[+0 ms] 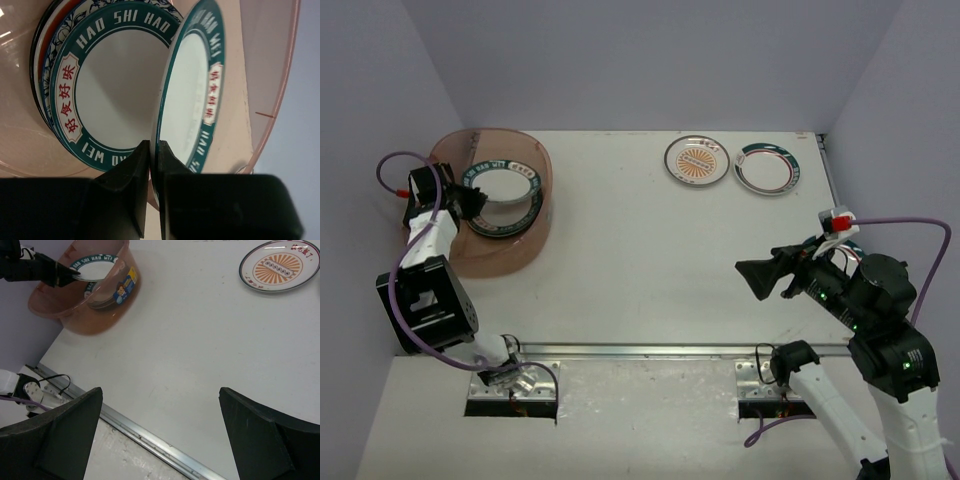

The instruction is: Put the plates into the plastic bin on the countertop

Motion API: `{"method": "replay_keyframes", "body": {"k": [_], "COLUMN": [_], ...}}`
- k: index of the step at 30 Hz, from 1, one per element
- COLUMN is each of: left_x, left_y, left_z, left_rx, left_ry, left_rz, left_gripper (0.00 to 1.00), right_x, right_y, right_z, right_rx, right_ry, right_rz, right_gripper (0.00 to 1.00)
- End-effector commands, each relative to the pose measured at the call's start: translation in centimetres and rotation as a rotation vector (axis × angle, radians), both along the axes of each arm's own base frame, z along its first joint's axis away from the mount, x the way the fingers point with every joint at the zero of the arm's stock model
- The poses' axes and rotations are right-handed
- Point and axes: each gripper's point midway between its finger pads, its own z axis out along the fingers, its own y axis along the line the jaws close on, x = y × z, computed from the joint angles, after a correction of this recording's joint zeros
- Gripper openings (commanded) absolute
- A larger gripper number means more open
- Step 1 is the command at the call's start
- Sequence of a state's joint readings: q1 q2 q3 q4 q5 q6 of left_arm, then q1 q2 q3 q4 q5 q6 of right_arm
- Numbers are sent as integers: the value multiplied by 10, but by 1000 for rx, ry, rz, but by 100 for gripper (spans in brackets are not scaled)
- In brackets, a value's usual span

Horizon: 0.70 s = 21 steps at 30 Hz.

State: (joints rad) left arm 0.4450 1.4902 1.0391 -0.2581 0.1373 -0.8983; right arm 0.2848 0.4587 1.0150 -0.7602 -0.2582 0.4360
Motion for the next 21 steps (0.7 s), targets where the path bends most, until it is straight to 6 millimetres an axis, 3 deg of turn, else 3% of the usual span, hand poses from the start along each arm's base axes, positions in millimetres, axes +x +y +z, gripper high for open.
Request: {"method": "replay_keyframes", "body": {"k": [1,4,8,10,11,13,16,21], "left_x": [6,0,-14,-24,-29,-38,-39,-36], "left_y": [5,3,1,3,3,-1,-7,-16], "left_z": [29,31,36,40,35,30,6,-37], "left_rx": [48,53,83,115,121,138,126,15], "left_ry": [-99,-91,-50,-16,16,38,87,173], "left_rz": [9,10,-4,1,-2,-35,-110,-168], "left_gripper": [79,100,100,100,100,100,100,100], "right_x": [7,11,21,33,33,43,52,54], "right_y": [1,0,-4,-4,-4,1,12,29], "right_z": [6,2,-7,-21,-20,-43,-63,-70], "right_rx": [-8,-14,-24,-29,-27,-31,-23,13], "right_ry": [-42,-30,2,50,45,119,176,212], "right_rz": [0,-10,-51,-80,-80,-79,-36,41], "right_gripper": [99,99,99,99,99,99,99,99]}}
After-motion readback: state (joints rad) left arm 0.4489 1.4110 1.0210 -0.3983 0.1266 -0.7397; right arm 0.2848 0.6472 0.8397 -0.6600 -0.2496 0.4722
